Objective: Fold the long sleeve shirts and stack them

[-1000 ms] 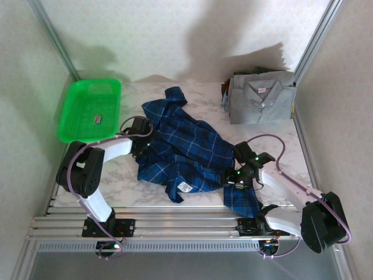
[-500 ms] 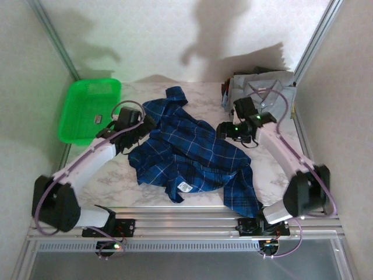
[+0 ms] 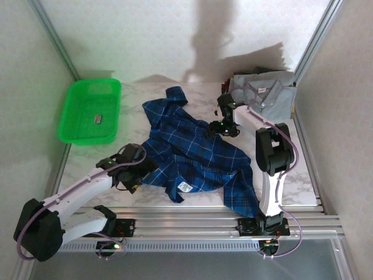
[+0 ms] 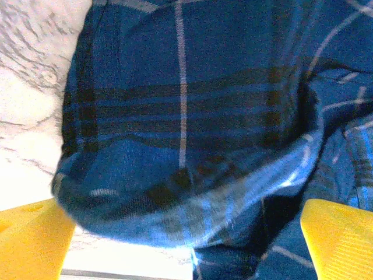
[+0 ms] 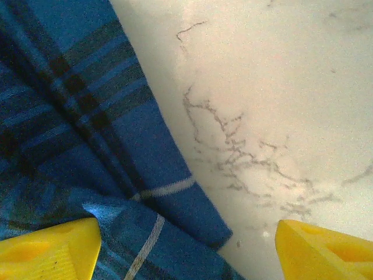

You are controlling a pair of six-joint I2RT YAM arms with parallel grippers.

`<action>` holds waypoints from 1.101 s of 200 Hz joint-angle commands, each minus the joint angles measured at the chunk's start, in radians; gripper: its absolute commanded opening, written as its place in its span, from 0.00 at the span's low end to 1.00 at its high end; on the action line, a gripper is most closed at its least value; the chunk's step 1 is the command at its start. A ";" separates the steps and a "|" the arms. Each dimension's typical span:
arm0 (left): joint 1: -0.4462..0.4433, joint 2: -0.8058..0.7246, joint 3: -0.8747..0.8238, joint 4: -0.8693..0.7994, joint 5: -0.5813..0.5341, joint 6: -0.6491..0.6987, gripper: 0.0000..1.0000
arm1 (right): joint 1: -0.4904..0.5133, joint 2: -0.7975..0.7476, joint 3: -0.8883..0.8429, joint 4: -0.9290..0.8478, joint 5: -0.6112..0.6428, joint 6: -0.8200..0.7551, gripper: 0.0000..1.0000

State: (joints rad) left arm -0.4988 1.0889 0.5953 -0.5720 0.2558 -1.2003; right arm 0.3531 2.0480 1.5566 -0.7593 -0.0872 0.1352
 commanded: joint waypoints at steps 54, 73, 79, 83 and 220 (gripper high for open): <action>0.057 0.250 -0.015 0.254 -0.057 -0.009 0.29 | 0.021 0.088 0.032 0.013 -0.119 0.008 0.65; 0.094 0.244 0.067 0.193 -0.117 0.082 0.00 | 0.014 0.064 0.023 0.018 -0.111 0.044 0.37; 0.100 0.247 0.112 0.174 -0.136 0.117 0.00 | 0.011 0.054 0.024 0.018 -0.112 0.053 0.29; 0.103 0.251 0.143 0.165 -0.145 0.146 0.00 | 0.009 0.046 0.026 0.020 -0.109 0.060 0.24; 0.253 0.300 0.251 0.115 -0.306 0.353 0.03 | 0.210 -0.465 -0.109 -0.044 -0.213 0.231 0.00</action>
State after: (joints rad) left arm -0.2657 1.3907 0.8921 -0.3733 0.0277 -0.8085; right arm 0.4171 1.4998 1.5097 -0.7532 -0.2066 0.2752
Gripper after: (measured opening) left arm 0.072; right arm 0.040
